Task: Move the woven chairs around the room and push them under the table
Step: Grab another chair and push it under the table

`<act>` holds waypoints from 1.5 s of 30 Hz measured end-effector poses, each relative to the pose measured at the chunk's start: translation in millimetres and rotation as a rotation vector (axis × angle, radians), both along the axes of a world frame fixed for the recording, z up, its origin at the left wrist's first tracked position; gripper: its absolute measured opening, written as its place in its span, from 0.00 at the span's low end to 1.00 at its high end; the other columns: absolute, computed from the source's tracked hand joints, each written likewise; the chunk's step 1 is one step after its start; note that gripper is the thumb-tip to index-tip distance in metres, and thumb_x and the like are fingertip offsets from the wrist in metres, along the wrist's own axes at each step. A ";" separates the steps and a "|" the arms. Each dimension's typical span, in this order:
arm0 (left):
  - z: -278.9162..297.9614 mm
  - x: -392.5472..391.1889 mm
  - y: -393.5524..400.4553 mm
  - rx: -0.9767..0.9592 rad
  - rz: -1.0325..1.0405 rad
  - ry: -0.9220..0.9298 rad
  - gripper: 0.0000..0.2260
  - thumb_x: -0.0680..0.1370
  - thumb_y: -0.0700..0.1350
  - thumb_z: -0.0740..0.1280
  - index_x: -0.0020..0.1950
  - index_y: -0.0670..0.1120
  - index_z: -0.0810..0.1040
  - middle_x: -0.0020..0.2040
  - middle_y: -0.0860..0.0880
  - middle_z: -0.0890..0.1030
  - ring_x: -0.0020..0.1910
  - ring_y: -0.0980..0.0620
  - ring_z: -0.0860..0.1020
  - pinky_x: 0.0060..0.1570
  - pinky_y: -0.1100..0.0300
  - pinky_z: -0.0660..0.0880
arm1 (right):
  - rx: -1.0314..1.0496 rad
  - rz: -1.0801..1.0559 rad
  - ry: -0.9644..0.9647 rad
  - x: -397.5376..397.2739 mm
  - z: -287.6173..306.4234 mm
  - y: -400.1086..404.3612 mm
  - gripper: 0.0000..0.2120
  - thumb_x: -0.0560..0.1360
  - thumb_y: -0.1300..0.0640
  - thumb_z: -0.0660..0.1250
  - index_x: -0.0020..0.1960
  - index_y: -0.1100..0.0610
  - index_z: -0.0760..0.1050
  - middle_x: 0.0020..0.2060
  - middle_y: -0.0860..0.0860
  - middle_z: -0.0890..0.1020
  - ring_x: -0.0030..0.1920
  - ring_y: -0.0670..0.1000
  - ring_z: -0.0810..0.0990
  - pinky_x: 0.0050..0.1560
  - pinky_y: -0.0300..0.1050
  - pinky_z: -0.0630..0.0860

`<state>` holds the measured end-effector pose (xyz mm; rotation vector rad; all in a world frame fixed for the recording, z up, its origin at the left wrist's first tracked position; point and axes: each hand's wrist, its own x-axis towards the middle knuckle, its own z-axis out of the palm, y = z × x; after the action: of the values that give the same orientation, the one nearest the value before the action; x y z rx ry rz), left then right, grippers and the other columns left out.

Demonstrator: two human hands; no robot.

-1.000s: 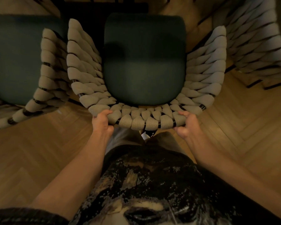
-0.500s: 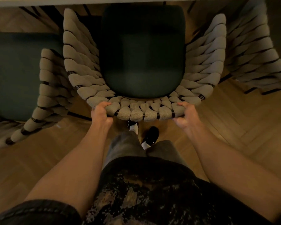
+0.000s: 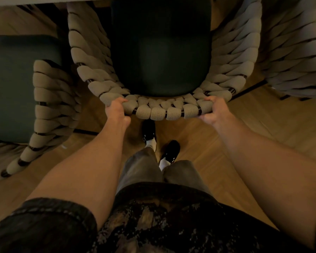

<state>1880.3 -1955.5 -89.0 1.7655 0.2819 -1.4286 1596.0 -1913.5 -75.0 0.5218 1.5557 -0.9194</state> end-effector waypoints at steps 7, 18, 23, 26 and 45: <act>-4.7 5.1 3.4 0.038 -0.011 0.009 0.29 0.72 0.31 0.69 0.72 0.46 0.70 0.59 0.38 0.80 0.53 0.37 0.83 0.51 0.38 0.81 | 0.055 0.056 0.017 2.9 -4.2 -0.4 0.23 0.77 0.66 0.64 0.71 0.59 0.69 0.62 0.68 0.77 0.58 0.72 0.80 0.50 0.77 0.76; -10.8 9.3 5.3 0.031 -0.045 0.034 0.26 0.72 0.32 0.69 0.70 0.45 0.72 0.59 0.38 0.80 0.54 0.37 0.83 0.53 0.36 0.80 | 0.045 0.057 0.048 6.7 -2.3 -2.1 0.17 0.78 0.67 0.62 0.67 0.59 0.70 0.59 0.66 0.78 0.55 0.70 0.82 0.52 0.74 0.78; -10.2 1.8 4.3 0.015 -0.054 0.030 0.25 0.74 0.32 0.66 0.70 0.44 0.72 0.60 0.38 0.80 0.54 0.38 0.82 0.51 0.36 0.80 | 0.050 0.078 0.040 1.3 3.1 -5.2 0.18 0.79 0.67 0.61 0.68 0.61 0.70 0.59 0.66 0.78 0.53 0.69 0.82 0.42 0.71 0.80; -12.6 1.5 5.0 0.013 -0.056 0.028 0.24 0.74 0.32 0.66 0.70 0.45 0.71 0.59 0.39 0.80 0.54 0.39 0.82 0.53 0.39 0.81 | 0.030 0.075 0.019 0.4 5.1 -5.4 0.18 0.80 0.66 0.61 0.70 0.61 0.69 0.57 0.66 0.78 0.51 0.69 0.82 0.33 0.68 0.81; 34.9 27.1 35.0 -0.034 -0.342 0.147 0.15 0.79 0.46 0.71 0.64 0.47 0.75 0.60 0.42 0.81 0.57 0.42 0.82 0.56 0.43 0.81 | -0.136 0.428 0.135 24.7 34.1 56.3 0.25 0.81 0.54 0.68 0.76 0.57 0.66 0.64 0.54 0.79 0.58 0.55 0.83 0.56 0.53 0.82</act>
<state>1907.4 -1920.6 -54.1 1.7423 0.0296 -1.7982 1620.7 -1857.2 -40.9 0.0233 1.6281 -0.7319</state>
